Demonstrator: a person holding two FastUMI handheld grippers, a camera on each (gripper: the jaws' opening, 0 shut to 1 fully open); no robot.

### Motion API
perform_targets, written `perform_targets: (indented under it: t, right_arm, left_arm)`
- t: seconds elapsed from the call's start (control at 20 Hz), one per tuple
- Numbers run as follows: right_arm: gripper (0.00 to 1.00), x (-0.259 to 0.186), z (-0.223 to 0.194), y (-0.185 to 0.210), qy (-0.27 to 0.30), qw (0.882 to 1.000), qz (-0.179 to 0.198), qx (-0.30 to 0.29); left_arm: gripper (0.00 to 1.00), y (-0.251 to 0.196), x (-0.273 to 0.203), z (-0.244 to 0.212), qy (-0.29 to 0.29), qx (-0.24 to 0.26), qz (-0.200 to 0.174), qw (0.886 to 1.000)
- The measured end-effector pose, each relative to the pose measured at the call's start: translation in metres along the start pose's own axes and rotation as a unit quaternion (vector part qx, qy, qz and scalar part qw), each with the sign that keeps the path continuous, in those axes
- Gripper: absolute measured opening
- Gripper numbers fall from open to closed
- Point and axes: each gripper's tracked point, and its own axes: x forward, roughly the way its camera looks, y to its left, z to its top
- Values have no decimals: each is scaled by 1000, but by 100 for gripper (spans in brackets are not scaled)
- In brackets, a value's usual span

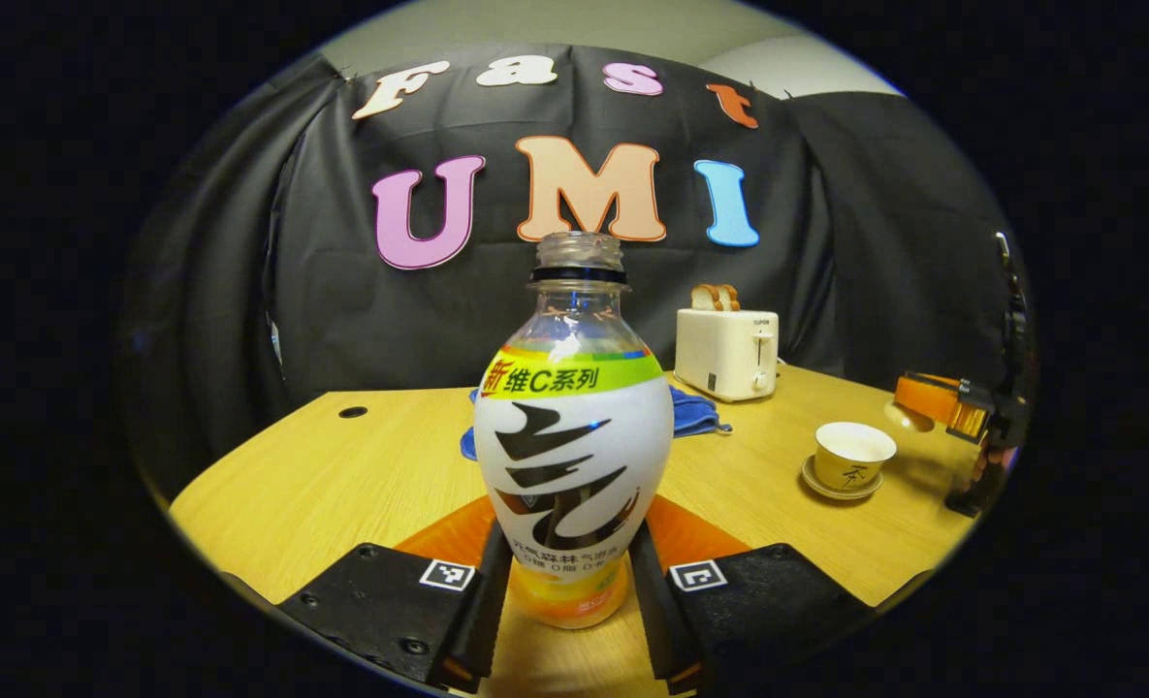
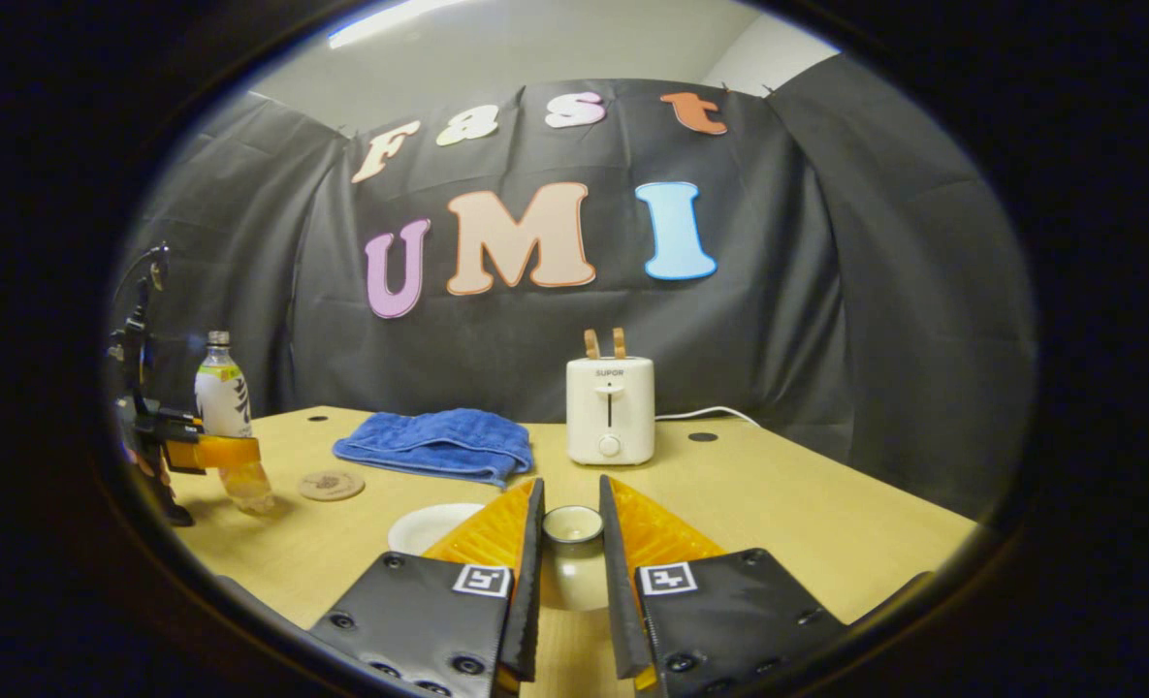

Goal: Open the teacup lid with one hand, grasp the water bottle and pour water into the teacup with the other hand; after pouring, place the water bottle on the coaster and then close the teacup lid.

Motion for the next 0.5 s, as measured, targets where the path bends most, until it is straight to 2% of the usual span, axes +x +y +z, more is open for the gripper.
perform_targets:
  t: [0.1, 0.25, 0.4, 0.5]
  right_arm:
    - [33, 1, 0, -3, 0, 1000, 0, 0]
    - [33, 2, 1, -6, 0, 1000, -1, 0]
    - [33, 1, 0, -11, 0, 1000, -1, 0]
    - [33, 1, 0, -17, 0, 1000, -7, 0]
  left_arm:
    - [59, -3, 1, 5, 1, 46, 11, 999]
    - [58, -13, 8, 13, 2, 133, 14, 991]
    - [58, -33, 16, 14, 13, 204, 1, 979]
    - [58, -42, 22, 21, 10, 255, -1, 967]
